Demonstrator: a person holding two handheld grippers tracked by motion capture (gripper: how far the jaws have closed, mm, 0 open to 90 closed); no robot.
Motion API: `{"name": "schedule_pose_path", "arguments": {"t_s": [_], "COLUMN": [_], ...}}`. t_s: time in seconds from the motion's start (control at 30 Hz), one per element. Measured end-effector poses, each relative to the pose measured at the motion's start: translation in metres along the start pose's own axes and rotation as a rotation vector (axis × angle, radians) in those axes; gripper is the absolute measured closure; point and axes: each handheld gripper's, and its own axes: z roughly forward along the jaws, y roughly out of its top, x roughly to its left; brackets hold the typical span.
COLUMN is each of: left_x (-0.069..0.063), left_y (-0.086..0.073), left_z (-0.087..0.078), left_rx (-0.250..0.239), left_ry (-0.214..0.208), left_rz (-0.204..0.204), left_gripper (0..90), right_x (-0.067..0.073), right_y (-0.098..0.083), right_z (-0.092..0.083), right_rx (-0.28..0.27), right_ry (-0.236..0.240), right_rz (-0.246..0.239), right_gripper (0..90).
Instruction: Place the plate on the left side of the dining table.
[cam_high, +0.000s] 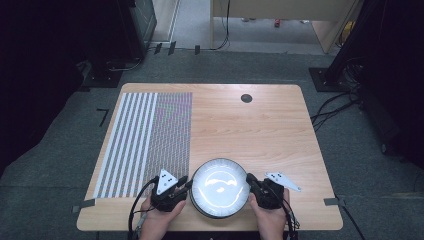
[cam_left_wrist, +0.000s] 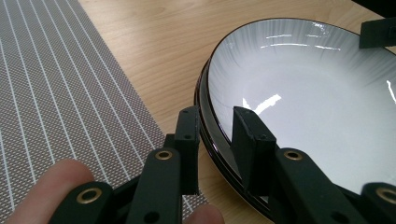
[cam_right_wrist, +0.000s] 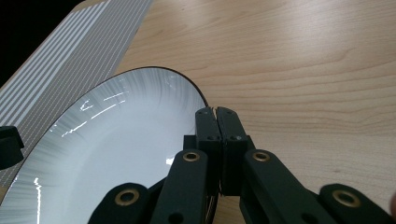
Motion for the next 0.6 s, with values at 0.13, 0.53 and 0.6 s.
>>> {"name": "schedule_pose_path", "arguments": {"t_s": [0.13, 0.53, 0.6], "left_x": [0.000, -0.013, -0.016], "left_y": [0.001, 0.005, 0.005], "left_z": [-0.004, -0.001, 0.000], "left_rx": [-0.033, -0.053, -0.052], "left_ry": [0.019, -0.053, -0.059], "left_rz": [0.003, -0.029, -0.023], "left_gripper": [72.0, 62.9, 64.2], "right_x": [-0.001, -0.005, -0.004], "right_y": [0.003, 0.006, 0.006], "right_z": [-0.004, -0.011, -0.011], "right_rx": [-0.013, -0.025, -0.028], "right_ry": [-0.012, -0.028, -0.031], "right_rz": [-0.020, -0.038, -0.039], "right_gripper": [89.6, 89.5, 89.5]}}
